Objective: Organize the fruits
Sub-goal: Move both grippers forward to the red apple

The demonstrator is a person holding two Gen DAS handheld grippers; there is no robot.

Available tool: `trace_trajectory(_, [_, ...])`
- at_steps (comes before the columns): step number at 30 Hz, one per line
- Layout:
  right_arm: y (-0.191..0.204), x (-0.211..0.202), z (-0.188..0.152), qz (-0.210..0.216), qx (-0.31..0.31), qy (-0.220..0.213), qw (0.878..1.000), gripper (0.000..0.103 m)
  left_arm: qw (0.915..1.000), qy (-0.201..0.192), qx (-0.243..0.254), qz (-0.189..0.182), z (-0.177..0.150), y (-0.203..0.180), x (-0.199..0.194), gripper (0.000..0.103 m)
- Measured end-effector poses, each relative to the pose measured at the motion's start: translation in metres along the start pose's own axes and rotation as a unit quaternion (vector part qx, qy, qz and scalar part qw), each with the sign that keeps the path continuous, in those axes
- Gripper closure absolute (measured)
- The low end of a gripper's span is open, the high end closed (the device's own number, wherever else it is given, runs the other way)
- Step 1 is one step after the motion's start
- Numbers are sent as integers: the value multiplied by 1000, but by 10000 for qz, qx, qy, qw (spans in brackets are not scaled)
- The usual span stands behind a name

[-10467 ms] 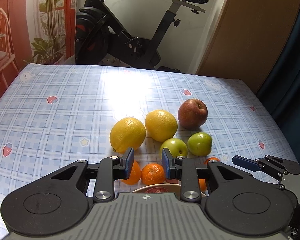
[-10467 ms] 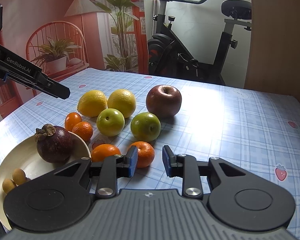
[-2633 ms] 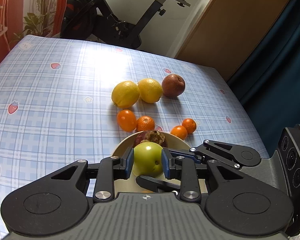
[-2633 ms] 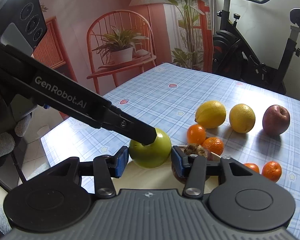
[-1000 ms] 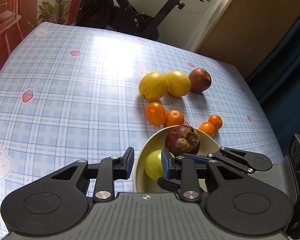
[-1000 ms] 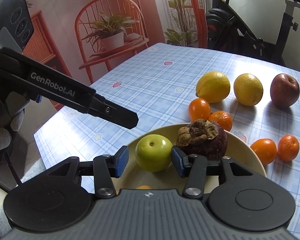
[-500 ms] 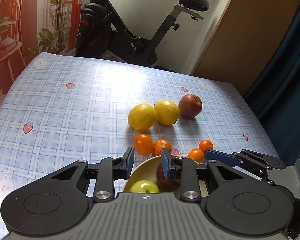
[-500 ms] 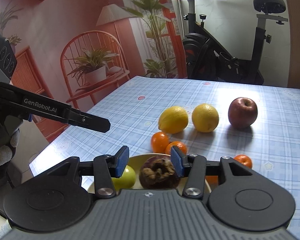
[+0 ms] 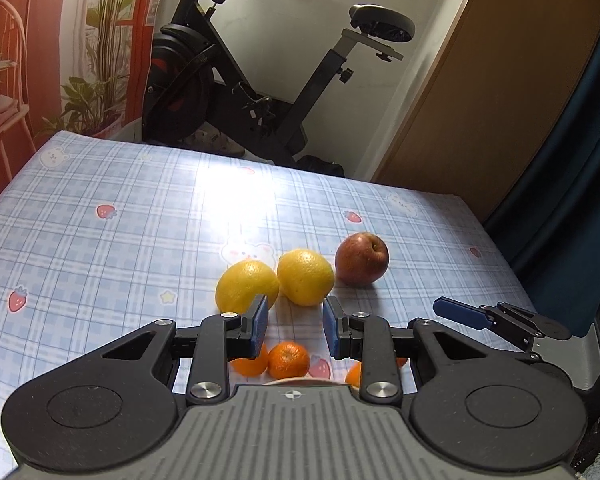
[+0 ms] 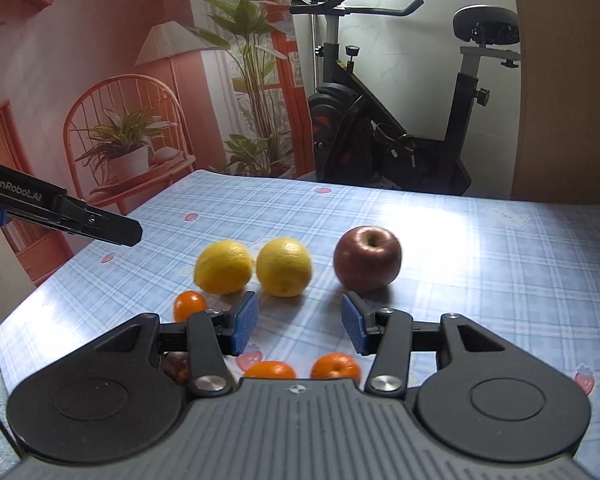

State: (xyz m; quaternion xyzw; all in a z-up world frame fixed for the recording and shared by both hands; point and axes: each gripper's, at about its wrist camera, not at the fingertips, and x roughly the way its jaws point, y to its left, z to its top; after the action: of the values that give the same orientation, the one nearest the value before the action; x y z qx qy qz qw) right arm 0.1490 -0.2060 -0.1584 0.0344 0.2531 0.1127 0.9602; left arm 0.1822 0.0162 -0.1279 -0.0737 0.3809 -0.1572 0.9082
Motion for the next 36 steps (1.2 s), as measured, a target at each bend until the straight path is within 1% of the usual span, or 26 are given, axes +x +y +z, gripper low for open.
trace_trajectory(5, [-26, 12, 0, -174, 26, -21, 9998, 54, 10000, -73, 30, -22, 5, -16, 18, 72])
trace_trajectory(8, [-33, 16, -3, -152, 22, -6, 9999, 54, 10000, 0, 92, -26, 8, -27, 32, 72])
trace_trajectory(13, [-38, 28, -3, -109, -75, 26, 9999, 53, 9994, -78, 321, 52, 11, -41, 45, 71])
trace_trajectory(15, [-40, 33, -3, -89, -123, 24, 9999, 53, 9992, -49, 382, 108, 13, -46, 53, 71])
trace_trajectory(18, [-42, 44, -2, -7, -178, 0, 9998, 53, 9995, 39, 308, 96, 20, -47, 65, 71])
trace_trajectory(20, [-43, 51, -2, 19, -218, -24, 9998, 49, 9997, 36, 238, 60, 27, -48, 73, 71])
trace_trajectory(22, [-43, 58, -3, 100, -260, -30, 9996, 39, 9996, 45, 268, 59, 34, -53, 82, 71])
trace_trajectory(23, [-43, 61, -3, 121, -290, -28, 9995, 38, 9996, 66, 276, 15, 37, -56, 87, 71])
trace_trajectory(25, [-43, 68, -4, 150, -364, -18, 9992, 37, 9995, 119, 238, -139, 41, -59, 94, 69])
trace_trajectory(27, [-46, 73, -4, 210, -314, -44, 9993, 35, 9993, 152, 262, -212, 44, -63, 102, 56])
trace_trajectory(28, [-49, 75, -3, 238, -262, -59, 9994, 35, 9992, 155, 290, -231, 44, -65, 106, 54])
trace_trajectory(31, [-58, 81, -2, 307, -146, -77, 9994, 35, 9986, 270, 336, -302, 45, -69, 119, 54])
trace_trajectory(34, [-61, 85, -4, 353, -134, -38, 9993, 35, 9987, 353, 233, -281, 46, -67, 128, 54])
trace_trajectory(36, [-63, 87, -5, 438, -138, -40, 9989, 35, 9985, 400, 197, -333, 48, -65, 134, 54])
